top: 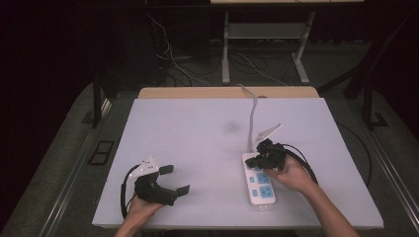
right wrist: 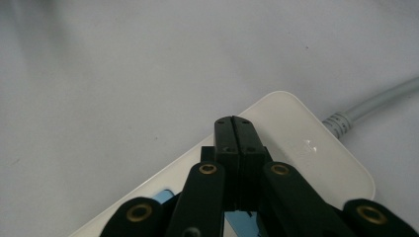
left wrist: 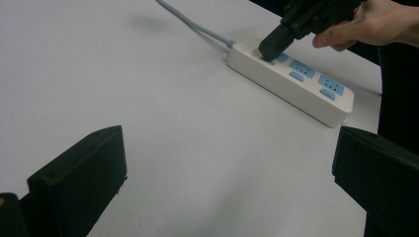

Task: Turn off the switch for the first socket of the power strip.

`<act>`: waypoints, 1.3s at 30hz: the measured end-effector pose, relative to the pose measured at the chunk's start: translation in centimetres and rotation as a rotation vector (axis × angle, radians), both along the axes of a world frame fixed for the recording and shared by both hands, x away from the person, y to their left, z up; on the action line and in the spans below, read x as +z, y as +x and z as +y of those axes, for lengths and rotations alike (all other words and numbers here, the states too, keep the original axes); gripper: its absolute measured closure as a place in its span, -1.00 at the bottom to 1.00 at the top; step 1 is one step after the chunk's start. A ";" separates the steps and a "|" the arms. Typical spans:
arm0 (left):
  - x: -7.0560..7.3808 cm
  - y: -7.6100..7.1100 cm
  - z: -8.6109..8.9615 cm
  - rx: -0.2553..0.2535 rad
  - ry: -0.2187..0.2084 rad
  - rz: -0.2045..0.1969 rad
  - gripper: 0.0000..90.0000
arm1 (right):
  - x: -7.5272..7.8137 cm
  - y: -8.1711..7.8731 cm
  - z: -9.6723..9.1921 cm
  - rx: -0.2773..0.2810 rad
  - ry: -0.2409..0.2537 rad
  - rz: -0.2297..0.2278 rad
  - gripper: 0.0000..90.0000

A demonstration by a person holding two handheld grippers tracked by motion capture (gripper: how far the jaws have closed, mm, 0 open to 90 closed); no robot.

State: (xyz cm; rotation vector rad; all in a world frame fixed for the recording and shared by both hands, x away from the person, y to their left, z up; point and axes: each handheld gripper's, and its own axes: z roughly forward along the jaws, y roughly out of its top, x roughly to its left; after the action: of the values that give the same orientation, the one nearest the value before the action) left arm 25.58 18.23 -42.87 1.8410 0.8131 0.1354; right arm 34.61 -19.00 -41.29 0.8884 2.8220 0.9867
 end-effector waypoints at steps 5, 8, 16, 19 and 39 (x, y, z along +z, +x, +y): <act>0.0 0.1 0.0 0.000 0.003 0.001 -1.00 | 0.0 0.1 0.0 0.006 0.001 0.006 1.00; 0.0 0.1 0.1 0.002 0.003 0.001 -1.00 | 0.0 0.2 -0.1 0.014 0.005 0.010 1.00; -0.1 0.2 0.2 0.005 0.001 0.006 -1.00 | 0.1 0.3 -0.1 0.031 0.002 0.007 1.00; -0.1 0.2 0.2 0.006 0.003 0.006 -1.00 | 0.1 0.4 -0.1 0.033 0.004 0.010 1.00; -0.2 0.2 0.1 0.005 0.004 0.009 -1.00 | 2.6 0.7 -4.4 -0.057 0.119 -0.018 1.00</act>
State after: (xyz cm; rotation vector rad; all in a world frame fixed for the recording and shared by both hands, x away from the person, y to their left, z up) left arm 25.77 18.34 -43.02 1.8445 0.8244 0.1322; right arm 35.34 -23.38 -38.73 0.9604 2.7313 1.1586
